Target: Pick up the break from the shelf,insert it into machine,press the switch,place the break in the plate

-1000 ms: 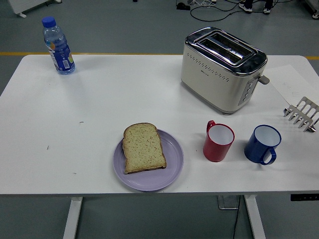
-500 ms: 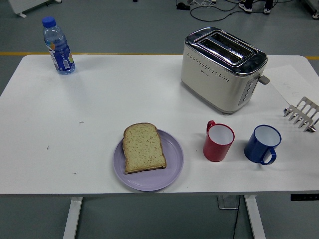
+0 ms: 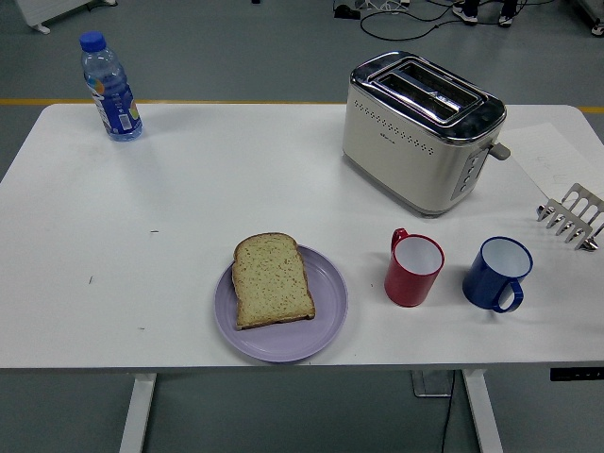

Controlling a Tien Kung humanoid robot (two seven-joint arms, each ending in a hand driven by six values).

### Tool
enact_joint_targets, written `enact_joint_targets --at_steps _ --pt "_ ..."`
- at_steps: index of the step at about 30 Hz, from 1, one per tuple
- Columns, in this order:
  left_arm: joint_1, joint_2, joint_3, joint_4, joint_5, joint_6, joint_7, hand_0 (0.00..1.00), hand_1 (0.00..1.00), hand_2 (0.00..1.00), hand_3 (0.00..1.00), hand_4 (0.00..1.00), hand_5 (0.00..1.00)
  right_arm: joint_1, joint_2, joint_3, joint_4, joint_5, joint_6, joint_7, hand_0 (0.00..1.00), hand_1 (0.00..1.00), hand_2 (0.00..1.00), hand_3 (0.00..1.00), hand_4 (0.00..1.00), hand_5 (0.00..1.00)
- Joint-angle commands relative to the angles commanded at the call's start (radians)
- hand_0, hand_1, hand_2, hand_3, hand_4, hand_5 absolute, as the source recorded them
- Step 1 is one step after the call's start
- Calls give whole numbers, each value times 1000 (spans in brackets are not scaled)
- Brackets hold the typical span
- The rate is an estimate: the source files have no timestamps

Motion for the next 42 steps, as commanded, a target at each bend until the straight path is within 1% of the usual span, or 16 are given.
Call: enact_joint_targets --at_steps 10,33,42 --pt "0 0 -15 0 14 1 1 624 455 470 511 261 809 6 -7 4 2 5 3 -3 648 610 635 583 410 334" --pt "19 0 -19 0 41 -3 9 623 455 470 511 261 814 -17 10 -3 -2 10 7 -8 647 611 636 582 412 334" --pt "26 0 -20 0 47 -4 9 624 455 471 511 258 811 -13 15 -11 -4 11 9 -9 647 611 636 581 413 334"
